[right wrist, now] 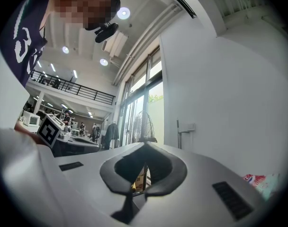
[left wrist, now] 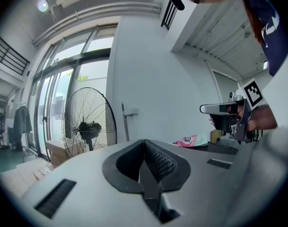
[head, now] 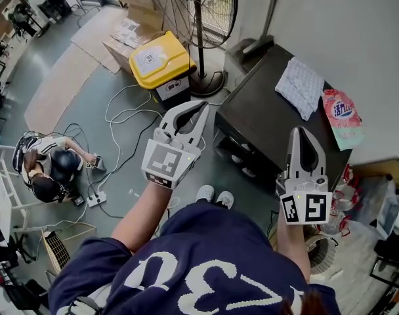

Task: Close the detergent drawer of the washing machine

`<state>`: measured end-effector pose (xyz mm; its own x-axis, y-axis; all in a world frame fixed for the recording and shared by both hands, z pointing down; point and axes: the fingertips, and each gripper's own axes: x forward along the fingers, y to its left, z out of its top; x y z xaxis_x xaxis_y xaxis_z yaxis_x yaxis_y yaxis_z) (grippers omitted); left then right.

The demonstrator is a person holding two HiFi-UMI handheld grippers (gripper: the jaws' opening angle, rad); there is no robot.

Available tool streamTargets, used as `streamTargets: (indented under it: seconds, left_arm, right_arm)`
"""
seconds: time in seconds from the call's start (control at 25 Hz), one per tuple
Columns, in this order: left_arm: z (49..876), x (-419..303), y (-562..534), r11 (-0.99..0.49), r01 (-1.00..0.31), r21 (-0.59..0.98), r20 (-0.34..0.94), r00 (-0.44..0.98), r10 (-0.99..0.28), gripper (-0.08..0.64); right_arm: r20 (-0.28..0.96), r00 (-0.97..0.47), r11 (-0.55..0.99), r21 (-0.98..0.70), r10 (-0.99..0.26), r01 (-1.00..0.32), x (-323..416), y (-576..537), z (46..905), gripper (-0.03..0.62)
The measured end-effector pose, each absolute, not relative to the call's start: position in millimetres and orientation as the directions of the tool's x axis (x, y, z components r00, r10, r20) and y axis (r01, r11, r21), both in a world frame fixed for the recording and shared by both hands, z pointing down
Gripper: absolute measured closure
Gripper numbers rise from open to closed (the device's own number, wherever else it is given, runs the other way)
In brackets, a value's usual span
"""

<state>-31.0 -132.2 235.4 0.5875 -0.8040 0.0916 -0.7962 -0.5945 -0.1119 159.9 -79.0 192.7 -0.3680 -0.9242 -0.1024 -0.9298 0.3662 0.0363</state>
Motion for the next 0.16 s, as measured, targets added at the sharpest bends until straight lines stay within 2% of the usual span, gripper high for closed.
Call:
streamTargets:
  seconds: [0.16]
  left_arm:
    - [238.1, -28.8, -134.6, -0.593, -0.797, -0.111, 0.096, 0.585, -0.805, 0.54]
  right_arm:
    - [-0.102, -0.369, 0.367, 0.036, -0.924, -0.929, 161.9, -81.7, 194.3, 0.578]
